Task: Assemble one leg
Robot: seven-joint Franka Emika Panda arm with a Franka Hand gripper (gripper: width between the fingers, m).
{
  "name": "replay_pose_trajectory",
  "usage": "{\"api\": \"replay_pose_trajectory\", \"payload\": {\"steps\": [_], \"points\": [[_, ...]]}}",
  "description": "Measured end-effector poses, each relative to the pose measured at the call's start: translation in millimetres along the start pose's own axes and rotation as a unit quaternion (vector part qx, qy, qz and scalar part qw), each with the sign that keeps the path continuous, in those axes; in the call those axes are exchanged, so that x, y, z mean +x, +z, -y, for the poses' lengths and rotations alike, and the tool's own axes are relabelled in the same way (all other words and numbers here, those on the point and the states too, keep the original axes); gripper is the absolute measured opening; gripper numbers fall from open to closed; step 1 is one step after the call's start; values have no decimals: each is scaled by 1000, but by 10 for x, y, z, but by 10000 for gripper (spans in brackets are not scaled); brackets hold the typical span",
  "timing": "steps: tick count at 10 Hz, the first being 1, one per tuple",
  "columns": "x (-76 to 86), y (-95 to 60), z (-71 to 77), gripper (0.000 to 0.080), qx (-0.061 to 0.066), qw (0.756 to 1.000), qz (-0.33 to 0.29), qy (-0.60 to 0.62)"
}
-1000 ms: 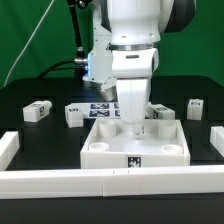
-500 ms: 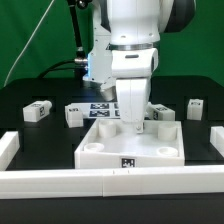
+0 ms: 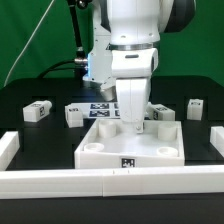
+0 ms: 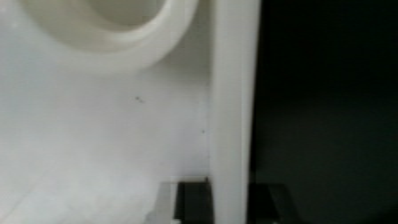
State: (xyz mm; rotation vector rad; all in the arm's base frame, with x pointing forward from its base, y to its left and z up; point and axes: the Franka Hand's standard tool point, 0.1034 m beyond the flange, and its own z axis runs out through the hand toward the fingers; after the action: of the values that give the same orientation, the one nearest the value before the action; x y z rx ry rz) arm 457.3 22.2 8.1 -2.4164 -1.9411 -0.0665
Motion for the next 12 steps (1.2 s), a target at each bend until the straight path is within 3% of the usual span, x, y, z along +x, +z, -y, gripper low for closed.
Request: {"api": "replay_pose_trajectory", "payload": {"steps": [4, 8, 10, 12], "points": [[-17, -22, -141, 55, -11, 994, 12, -108], [5, 2, -134, 55, -12, 993, 12, -113], [245, 15, -167, 55, -12, 995, 7, -97], [373, 23, -204, 55, -15, 995, 4, -96]]}}
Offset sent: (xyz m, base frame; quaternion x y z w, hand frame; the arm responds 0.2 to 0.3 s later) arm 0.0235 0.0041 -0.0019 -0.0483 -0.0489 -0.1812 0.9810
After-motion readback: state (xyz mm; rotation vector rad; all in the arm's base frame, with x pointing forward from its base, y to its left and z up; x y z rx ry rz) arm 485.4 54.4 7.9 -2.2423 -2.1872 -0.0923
